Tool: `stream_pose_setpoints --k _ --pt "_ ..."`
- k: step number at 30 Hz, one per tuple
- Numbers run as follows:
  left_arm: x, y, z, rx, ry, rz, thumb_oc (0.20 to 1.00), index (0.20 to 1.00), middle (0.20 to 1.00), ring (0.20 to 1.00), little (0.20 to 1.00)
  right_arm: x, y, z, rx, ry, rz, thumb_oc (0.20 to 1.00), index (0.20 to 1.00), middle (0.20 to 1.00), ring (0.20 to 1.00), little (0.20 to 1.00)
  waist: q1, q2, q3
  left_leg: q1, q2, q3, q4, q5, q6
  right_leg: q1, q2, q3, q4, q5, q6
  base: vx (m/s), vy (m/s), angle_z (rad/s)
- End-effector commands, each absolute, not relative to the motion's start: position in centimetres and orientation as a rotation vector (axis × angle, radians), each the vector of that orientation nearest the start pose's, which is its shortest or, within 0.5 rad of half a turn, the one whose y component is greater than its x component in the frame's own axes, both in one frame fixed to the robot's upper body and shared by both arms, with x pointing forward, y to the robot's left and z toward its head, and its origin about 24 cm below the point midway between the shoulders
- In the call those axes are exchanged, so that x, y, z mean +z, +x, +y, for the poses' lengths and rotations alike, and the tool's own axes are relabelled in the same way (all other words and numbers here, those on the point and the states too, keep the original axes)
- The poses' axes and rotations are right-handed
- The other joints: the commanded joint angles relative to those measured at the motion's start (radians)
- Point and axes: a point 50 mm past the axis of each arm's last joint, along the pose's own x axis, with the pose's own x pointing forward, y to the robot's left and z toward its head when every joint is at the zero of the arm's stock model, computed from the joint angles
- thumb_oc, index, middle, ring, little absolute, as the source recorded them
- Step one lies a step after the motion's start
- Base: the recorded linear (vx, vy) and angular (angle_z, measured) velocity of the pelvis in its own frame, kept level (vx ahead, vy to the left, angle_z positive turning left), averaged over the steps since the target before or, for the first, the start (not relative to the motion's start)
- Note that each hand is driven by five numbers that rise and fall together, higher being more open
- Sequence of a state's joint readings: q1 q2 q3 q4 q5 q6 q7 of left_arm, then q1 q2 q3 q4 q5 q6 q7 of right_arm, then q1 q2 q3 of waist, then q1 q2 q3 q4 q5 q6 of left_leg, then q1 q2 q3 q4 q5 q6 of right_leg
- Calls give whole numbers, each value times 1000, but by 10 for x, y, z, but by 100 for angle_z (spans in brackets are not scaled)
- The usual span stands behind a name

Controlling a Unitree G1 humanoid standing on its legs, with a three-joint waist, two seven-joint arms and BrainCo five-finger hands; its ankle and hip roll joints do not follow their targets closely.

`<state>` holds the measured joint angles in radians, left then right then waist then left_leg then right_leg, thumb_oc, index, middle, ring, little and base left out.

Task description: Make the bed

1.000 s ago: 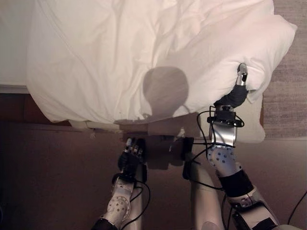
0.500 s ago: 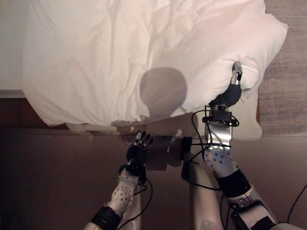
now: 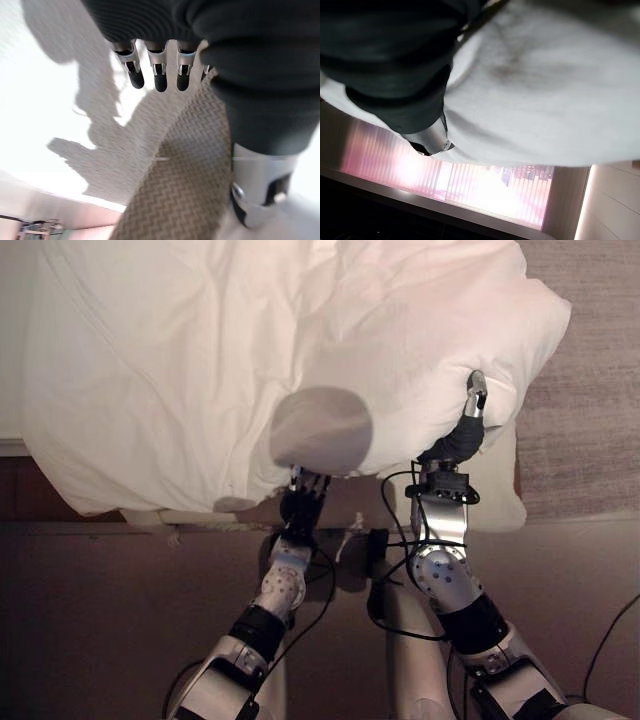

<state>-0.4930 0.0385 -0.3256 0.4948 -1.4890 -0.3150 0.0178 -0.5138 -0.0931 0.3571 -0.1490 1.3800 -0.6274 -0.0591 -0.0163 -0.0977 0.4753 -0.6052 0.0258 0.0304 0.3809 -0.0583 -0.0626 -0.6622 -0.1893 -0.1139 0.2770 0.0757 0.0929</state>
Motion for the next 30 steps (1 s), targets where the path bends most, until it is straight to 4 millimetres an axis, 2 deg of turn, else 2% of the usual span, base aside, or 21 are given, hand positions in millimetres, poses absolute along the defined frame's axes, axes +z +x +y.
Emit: stream_pose_setpoints --k 1,6,8,9,11,12,13,14,17,21,30 --pt "66 333 72 -62 -1353 12 1000 1000 1000 1000 1000 238 272 -94 539 1419 -838 200 200 200 200 200 -19 9 -85 -36 -29 30 -66 51 40 -1 4 18 57 -10 52 2 1 -5" --pt "74 343 87 3 -1381 -61 1000 1000 1000 1000 1000 239 272 -97 531 1410 -855 200 200 200 200 200 -21 6 -87 -38 -27 32 -64 50 38 -4 4 19 56 -9 53 5 -5 -5" --pt "77 345 98 44 -1395 -110 1000 1000 1000 1000 1000 237 273 -99 522 1408 -860 200 200 200 200 200 -18 3 -87 -42 -25 32 -60 50 36 -5 5 19 57 -8 52 6 -11 -5" --pt "76 346 111 99 -1397 -147 1000 1000 1000 1000 1000 237 273 -103 509 1401 -873 200 200 200 200 200 -16 2 -90 -43 -24 30 -59 50 34 -8 6 18 59 -9 51 0 0 0" --pt "77 346 111 100 -1397 -147 1000 1000 1000 1000 1000 237 273 -103 509 1401 -873 200 200 200 200 200 -16 2 -90 -44 -24 30 -59 50 34 -9 6 18 59 -10 51 0 0 0" --pt "75 348 130 183 -1380 -187 1000 1000 1000 1000 1000 236 272 -108 494 1392 -891 200 200 200 200 200 -12 2 -95 -44 -23 28 -61 49 34 -8 6 13 59 -12 49 0 0 0" --pt "75 349 139 209 -1369 -207 1000 1000 1000 1000 1000 236 272 -111 482 1384 -900 200 200 200 200 200 -10 3 -95 -44 -23 26 -59 49 32 -8 7 12 60 -13 48 0 0 0" --pt "75 349 139 209 -1369 -207 1000 1000 1000 1000 1000 236 272 -111 482 1384 -900 200 200 200 200 200 -11 3 -95 -45 -23 26 -59 49 32 -8 7 12 60 -14 48 0 0 0" --pt "71 347 159 279 -1352 -243 1000 1000 1000 1000 1000 232 271 -115 467 1370 -903 200 200 200 200 200 -5 5 -98 -45 -23 23 -59 49 31 -5 6 7 62 -16 47 0 0 0" --pt "66 344 169 321 -1338 -252 1000 1000 1000 1000 1000 232 269 -120 459 1349 -917 200 200 200 200 200 -3 7 -101 -49 -24 21 -56 49 31 -7 5 4 64 -18 46 0 0 0" --pt "59 338 172 372 -1339 -257 1000 1000 1000 1000 1000 230 267 -126 400 1340 -922 200 200 200 200 200 1 5 -98 -45 -26 20 -60 50 31 -3 7 3 61 -16 47 0 0 0"
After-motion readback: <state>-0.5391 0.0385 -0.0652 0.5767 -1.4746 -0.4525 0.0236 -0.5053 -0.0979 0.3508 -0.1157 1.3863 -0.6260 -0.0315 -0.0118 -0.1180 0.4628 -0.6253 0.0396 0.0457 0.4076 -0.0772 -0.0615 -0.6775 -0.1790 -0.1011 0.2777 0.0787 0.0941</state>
